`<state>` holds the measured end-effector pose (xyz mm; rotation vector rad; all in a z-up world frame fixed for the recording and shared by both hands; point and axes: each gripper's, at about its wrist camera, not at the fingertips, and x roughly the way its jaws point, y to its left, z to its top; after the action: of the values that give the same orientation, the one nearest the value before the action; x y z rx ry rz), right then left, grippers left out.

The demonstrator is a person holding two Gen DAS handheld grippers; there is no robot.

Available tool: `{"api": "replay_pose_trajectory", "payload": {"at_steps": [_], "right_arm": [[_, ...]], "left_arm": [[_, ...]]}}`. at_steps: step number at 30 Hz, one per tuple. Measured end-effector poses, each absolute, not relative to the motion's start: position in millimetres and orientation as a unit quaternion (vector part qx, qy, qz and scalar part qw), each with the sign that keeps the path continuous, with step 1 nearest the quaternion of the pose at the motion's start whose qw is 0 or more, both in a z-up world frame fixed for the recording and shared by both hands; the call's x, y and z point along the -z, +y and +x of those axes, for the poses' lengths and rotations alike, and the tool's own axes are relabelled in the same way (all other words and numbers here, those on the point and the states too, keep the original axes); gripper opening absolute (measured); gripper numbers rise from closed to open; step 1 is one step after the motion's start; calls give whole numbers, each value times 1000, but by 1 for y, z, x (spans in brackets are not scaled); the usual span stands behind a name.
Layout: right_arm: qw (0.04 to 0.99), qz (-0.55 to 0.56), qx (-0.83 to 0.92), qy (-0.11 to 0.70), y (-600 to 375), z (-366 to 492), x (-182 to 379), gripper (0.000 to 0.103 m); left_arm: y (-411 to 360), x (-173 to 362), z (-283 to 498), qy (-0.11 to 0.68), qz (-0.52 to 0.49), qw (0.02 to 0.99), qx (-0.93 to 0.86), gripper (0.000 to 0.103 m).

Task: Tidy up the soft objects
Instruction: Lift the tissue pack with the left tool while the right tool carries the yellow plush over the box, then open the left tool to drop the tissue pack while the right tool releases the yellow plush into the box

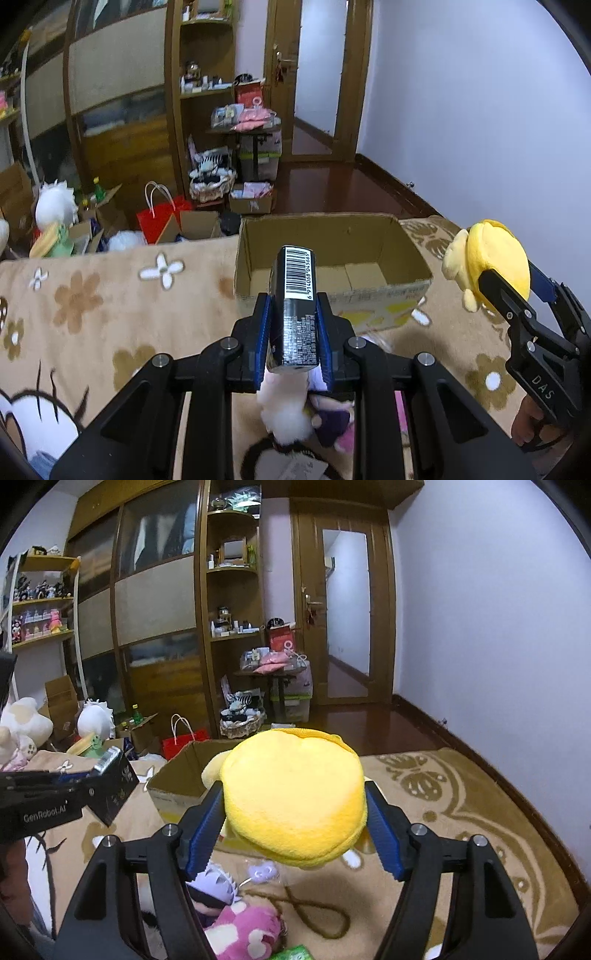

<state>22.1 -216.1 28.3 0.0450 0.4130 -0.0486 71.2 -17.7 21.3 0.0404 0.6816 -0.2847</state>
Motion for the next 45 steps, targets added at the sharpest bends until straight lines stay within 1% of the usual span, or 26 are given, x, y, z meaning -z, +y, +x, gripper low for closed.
{"api": "replay_pose_trajectory", "payload": {"at_steps": [7,13,21,30,35,40,45], "right_arm": [[982,6,35,187,-216,34,-48,76],[982,-10,48,183,-219,54,-52,76],[979,-19,53,197,-230,79,-40,76],[974,-21,42,223,-233,105,-21,76],[972,-20,29,231,-232,113,-14,76],[970,14,5,242,-237,121,-11,76],[969,1,-1,247,-231,127,-4,76]], "left_arm": [[-28,-33,95,317,39,937,141,22],[-36,-30,123,312,54,939,138,22],[-44,-19,152,316,48,936,147,22],[-53,9,175,337,49,927,157,22],[-49,20,185,351,40,923,154,22],[-48,26,190,356,43,920,157,23],[-49,30,193,360,44,918,158,23]]}}
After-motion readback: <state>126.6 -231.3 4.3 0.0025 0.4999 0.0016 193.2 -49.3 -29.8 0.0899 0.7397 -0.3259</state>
